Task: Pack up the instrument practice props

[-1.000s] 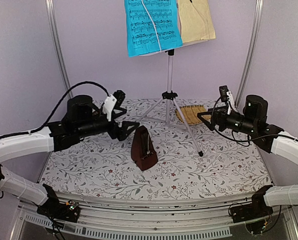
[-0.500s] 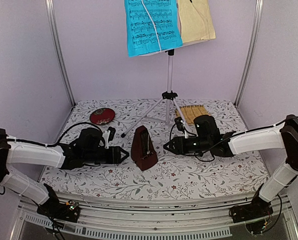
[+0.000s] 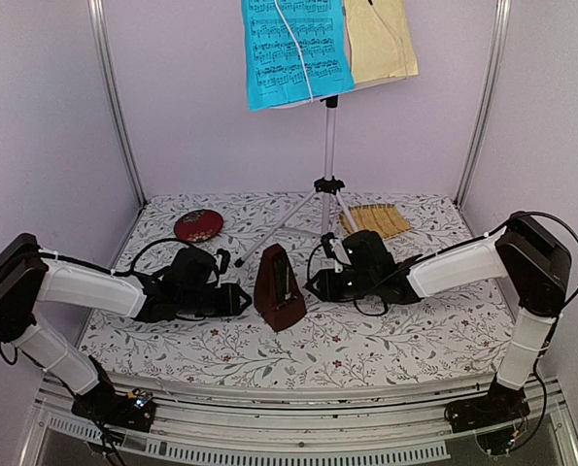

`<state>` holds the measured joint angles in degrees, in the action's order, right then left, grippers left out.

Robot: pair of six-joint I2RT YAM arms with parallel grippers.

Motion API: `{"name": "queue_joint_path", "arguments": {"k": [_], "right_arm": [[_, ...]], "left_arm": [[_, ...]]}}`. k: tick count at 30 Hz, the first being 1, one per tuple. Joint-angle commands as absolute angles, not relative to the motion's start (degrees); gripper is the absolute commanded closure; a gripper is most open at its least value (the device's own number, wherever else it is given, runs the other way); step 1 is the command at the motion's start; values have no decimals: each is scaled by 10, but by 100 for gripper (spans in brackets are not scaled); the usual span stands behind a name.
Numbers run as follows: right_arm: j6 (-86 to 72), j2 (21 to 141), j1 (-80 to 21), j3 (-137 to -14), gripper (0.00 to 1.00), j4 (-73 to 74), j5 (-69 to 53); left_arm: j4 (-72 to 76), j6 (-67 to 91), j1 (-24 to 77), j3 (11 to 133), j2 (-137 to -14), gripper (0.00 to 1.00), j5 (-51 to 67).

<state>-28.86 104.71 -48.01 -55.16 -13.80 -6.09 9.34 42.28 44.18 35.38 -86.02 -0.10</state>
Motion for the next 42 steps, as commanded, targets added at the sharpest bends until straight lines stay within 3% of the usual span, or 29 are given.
{"name": "queue_joint_path", "arguments": {"k": [1,16,36,42], "right_arm": [[-273,1065,-485,-570,71,-135,-36],[-246,1108,-485,-580,73,-160,-74],[-195,1068,-532,-544,73,-196,-93],[-179,1051,-566,-517,73,-223,-103]], "left_arm": [[102,427,440,362,-860,59,-25],[147,423,440,372,-916,61,-18],[131,346,440,413,-961,59,-72],[212,273,439,390,-955,56,-3]]}}
